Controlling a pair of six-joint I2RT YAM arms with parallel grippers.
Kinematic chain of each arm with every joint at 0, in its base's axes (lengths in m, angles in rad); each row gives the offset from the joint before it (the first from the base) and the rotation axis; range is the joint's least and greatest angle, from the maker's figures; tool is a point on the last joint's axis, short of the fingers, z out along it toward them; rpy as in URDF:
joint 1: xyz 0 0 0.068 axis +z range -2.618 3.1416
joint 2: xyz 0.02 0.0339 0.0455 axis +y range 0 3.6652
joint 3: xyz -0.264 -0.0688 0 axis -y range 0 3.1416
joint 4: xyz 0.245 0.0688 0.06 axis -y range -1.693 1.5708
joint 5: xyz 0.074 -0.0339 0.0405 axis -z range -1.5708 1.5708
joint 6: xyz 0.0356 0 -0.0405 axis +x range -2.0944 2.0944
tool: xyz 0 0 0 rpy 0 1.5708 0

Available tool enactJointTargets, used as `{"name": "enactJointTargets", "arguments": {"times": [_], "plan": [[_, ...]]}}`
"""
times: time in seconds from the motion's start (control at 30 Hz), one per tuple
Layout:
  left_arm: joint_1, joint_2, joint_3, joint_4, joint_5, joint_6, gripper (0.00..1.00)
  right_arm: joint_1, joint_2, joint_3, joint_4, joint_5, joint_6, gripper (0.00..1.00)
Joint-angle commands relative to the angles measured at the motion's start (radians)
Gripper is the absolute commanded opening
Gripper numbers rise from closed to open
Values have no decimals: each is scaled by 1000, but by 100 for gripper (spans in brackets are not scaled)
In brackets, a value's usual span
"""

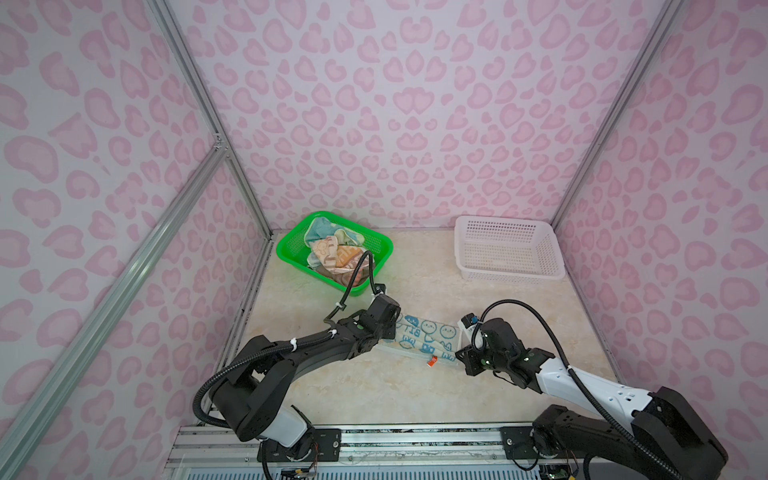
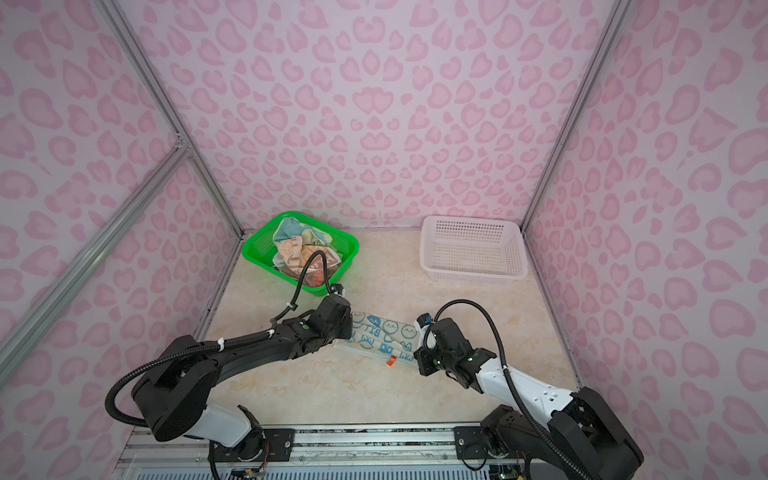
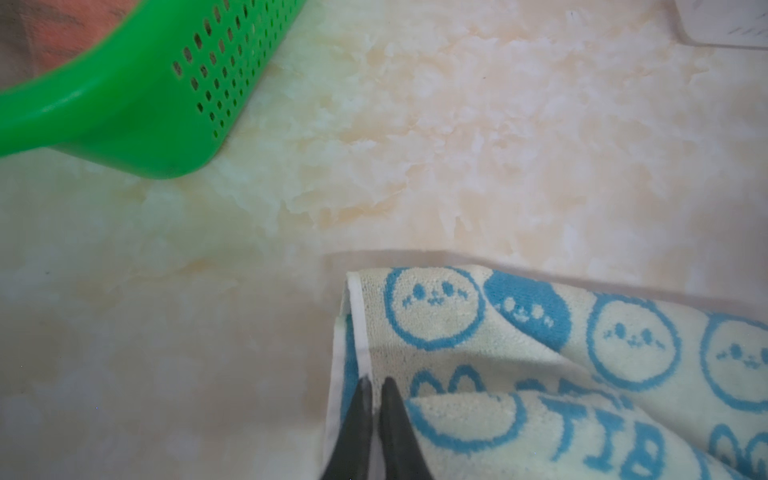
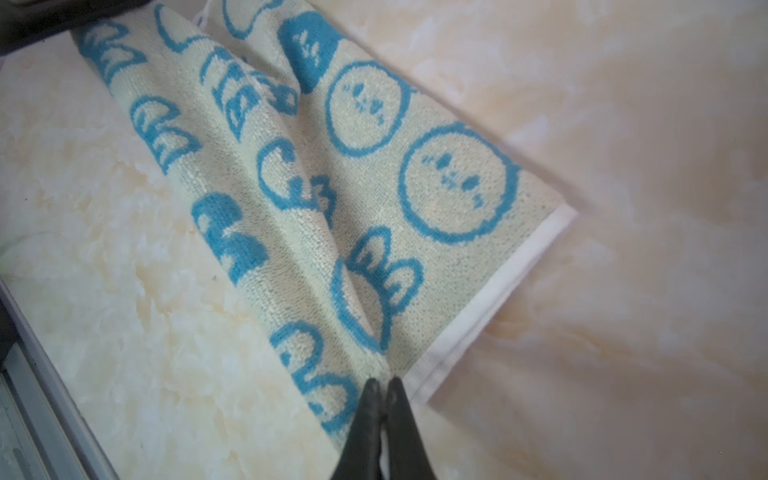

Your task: Fold and stack the towels

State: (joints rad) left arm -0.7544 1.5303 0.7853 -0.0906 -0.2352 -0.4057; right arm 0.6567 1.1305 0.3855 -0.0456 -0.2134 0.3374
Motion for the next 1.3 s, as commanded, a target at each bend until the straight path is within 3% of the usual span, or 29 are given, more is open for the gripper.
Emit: {"name": "enactJointTargets", "arguments": {"times": [0.0, 0.1, 0.23, 0.3, 0.47, 0.63, 0.87, 1.27], "plan": [[-2, 24, -9, -9, -31, -45, 43, 11, 13, -5, 4, -11, 34, 25], [-6, 2, -18, -21, -64, -62, 65, 15, -16, 1, -27, 7, 39, 43], [-8, -54, -8, -66, -110, -54, 82, 14, -80, 25, -94, 107, 75, 56], [-8, -85, 16, -103, -120, -40, 82, 7, -105, 33, -109, 171, 126, 61], [-14, -138, 80, -152, -67, -31, 81, -26, -98, 61, -128, 191, 232, 62], [-36, -127, 106, -114, 71, -70, 79, -34, -17, 74, -74, 125, 298, 62], [-44, -28, 58, 12, 162, -120, 78, -34, 98, 35, 74, 86, 363, 62], [-43, 90, -10, 76, 190, -139, 77, -19, 271, 18, 227, 92, 381, 45]]}}
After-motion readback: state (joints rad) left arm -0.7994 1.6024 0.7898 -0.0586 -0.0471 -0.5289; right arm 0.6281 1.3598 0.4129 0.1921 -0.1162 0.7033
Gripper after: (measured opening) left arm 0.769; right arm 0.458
